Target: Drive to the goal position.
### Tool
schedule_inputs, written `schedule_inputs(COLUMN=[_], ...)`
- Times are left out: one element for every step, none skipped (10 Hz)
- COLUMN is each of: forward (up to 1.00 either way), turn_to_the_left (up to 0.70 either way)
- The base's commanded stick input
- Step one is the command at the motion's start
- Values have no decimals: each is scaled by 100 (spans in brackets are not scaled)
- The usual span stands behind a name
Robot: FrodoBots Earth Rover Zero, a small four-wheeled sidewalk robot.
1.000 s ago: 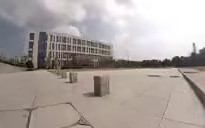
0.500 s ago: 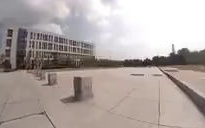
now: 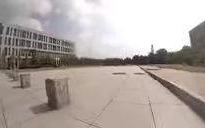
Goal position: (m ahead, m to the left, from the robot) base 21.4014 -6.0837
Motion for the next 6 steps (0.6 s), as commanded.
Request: schedule_inputs(forward=[70, 70, 70, 70, 70, 70], turn_to_the_left=[0, 0, 0, 0, -8, -23])
